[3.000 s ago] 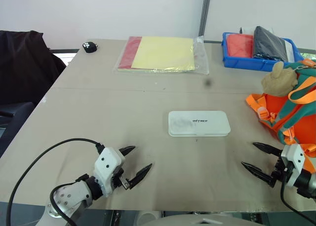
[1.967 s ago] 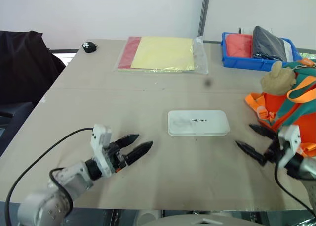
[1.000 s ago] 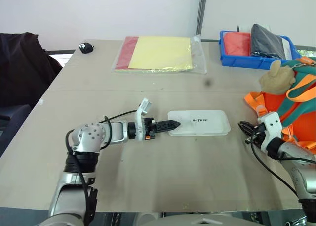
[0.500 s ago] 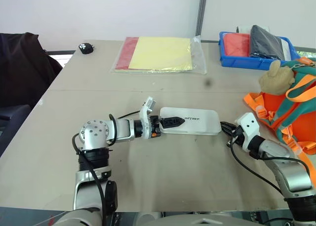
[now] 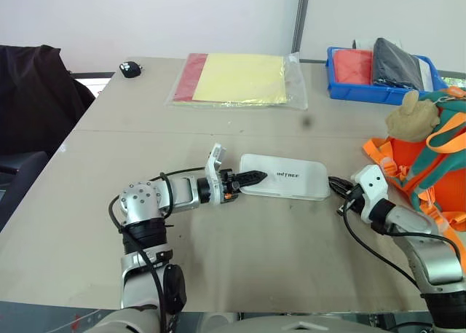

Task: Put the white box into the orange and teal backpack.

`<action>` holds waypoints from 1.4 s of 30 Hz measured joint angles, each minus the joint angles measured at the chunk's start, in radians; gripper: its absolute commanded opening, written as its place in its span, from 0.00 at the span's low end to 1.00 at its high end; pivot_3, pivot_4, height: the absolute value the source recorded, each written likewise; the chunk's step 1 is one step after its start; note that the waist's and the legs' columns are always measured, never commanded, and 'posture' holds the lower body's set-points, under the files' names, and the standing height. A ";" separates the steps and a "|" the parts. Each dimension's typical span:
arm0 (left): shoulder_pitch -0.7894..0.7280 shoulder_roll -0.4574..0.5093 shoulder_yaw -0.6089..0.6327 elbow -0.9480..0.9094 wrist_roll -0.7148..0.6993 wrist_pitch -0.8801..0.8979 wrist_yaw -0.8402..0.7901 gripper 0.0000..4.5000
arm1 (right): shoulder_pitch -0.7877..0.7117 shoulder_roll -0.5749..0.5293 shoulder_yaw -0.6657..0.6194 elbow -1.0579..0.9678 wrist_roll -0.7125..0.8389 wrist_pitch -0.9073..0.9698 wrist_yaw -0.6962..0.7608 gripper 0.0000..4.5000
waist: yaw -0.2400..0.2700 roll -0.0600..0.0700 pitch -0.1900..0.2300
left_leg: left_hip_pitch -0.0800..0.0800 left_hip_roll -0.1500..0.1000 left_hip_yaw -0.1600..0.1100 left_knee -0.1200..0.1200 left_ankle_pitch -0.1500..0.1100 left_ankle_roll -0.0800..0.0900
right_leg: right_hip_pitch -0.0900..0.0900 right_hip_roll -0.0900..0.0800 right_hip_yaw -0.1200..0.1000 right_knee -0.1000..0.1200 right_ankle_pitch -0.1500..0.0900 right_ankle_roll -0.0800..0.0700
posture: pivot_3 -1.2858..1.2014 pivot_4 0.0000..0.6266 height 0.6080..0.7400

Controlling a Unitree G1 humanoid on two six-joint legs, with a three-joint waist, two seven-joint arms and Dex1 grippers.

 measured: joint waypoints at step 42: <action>0.076 0.357 0.029 -0.157 0.012 -0.359 -0.486 0.27 | 0.069 0.289 -0.344 -0.150 -0.031 -0.087 -0.521 0.65 | -0.027 0.003 0.003 | -0.012 -0.003 -0.009 0.002 0.001 0.000 | -0.010 0.005 0.006 0.001 -0.002 0.002 | 0.52 0.24 0.28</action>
